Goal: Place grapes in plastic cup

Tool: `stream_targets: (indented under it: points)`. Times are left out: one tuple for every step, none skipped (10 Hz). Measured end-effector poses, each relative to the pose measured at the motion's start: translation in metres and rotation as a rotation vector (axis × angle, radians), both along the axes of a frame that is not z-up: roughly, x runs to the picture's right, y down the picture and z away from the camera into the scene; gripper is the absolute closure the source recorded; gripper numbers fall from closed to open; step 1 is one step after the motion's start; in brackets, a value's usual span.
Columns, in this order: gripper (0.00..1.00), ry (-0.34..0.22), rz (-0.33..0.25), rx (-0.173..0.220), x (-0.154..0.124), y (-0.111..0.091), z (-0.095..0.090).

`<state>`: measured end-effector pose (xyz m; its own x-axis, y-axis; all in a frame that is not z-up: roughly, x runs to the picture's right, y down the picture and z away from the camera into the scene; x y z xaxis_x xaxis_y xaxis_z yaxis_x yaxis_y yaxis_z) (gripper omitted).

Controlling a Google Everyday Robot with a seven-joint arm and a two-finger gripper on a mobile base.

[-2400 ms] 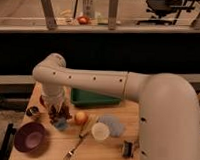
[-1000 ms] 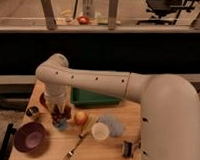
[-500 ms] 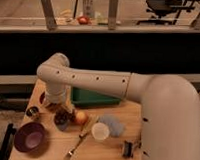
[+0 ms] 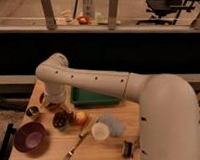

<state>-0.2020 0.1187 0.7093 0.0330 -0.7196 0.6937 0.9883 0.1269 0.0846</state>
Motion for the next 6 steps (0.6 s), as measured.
stream_targets:
  points:
    - [0.2,-0.002,0.0,0.0,0.0,-0.0003,0.0001]
    - [0.2,-0.002,-0.001,-0.001,0.0004,-0.0005,0.0006]
    - [0.2,-0.003,-0.002,-0.002,0.0006,-0.0007,0.0008]
    - [0.2,-0.005,-0.003,-0.002,0.0006,-0.001,0.0007]
    - [0.2,-0.005,-0.004,-0.004,0.001,-0.0015,0.001]
    - [0.2,-0.007,-0.005,-0.003,0.0013,-0.0016,0.0011]
